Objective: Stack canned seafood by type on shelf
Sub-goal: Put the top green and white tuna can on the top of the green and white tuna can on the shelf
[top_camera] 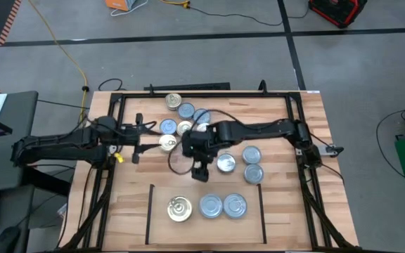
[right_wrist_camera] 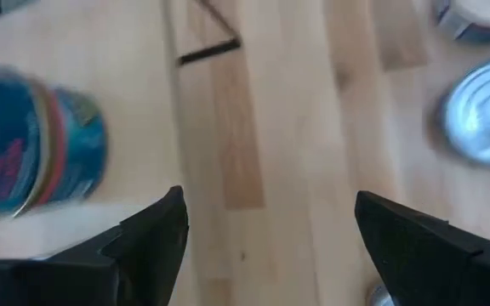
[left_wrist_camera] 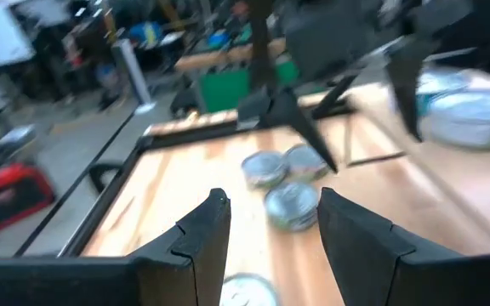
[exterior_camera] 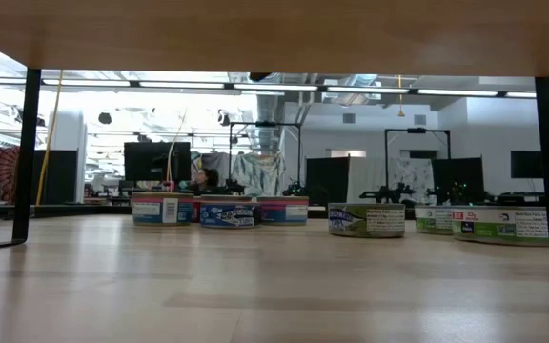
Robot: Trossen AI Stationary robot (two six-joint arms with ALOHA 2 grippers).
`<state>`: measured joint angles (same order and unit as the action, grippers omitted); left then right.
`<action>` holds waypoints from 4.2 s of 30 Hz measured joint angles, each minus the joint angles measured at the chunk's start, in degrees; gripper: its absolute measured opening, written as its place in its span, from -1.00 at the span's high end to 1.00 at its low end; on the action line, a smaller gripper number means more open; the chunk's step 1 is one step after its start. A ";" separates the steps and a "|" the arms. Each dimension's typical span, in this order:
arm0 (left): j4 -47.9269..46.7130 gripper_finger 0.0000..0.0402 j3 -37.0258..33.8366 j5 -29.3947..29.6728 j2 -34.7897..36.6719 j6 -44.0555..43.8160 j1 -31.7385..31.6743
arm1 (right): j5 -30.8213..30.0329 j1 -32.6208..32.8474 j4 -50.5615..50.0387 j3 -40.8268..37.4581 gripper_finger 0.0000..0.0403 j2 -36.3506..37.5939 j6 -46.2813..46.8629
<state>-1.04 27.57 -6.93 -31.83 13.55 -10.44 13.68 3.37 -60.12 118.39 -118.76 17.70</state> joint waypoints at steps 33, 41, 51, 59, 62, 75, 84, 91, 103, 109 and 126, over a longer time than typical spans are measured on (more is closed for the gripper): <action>-0.38 0.16 0.00 10.85 -7.55 -6.55 0.02 | -33.95 0.70 39.40 -67.70 -0.52 35.37 6.06; -0.48 0.16 0.00 10.64 -7.97 -10.94 0.02 | -38.91 7.69 47.45 -79.32 -0.52 41.21 7.98; -0.30 0.16 0.00 14.25 -7.93 -22.33 0.02 | -44.29 18.93 63.81 -92.32 -0.52 49.61 5.98; 2.15 0.16 0.00 14.43 -7.97 -26.26 0.02 | -45.70 23.36 64.16 -96.52 -0.52 53.48 8.44; 3.24 0.16 0.00 16.00 -7.94 -26.11 0.02 | -46.66 22.65 62.39 -96.52 -0.52 55.73 8.07; 5.12 0.16 0.00 14.92 -8.56 -28.38 0.00 | -49.56 16.44 43.61 -100.43 -0.52 64.45 14.20; 7.12 0.16 0.00 16.55 -12.77 -27.47 0.02 | -52.69 10.72 44.06 -105.55 -0.52 68.64 21.81; 8.73 0.16 0.00 16.62 -14.36 -24.29 0.02 | -54.18 5.23 43.83 -105.59 -0.52 68.89 24.32; 8.71 0.16 0.00 16.62 -13.49 -21.39 0.02 | -48.01 -1.79 41.49 -105.48 -0.52 67.05 22.86; 11.00 0.16 0.00 16.95 -13.49 -17.65 0.01 | -50.87 -11.12 44.83 -104.79 -0.52 62.65 17.86; 11.61 0.16 -0.02 15.83 -12.51 -7.24 0.02 | -16.79 -11.38 38.17 -92.35 -0.52 61.62 -8.67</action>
<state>10.57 27.55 8.91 -44.34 6.31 -10.41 -3.11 -8.00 -21.95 26.04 -57.13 9.03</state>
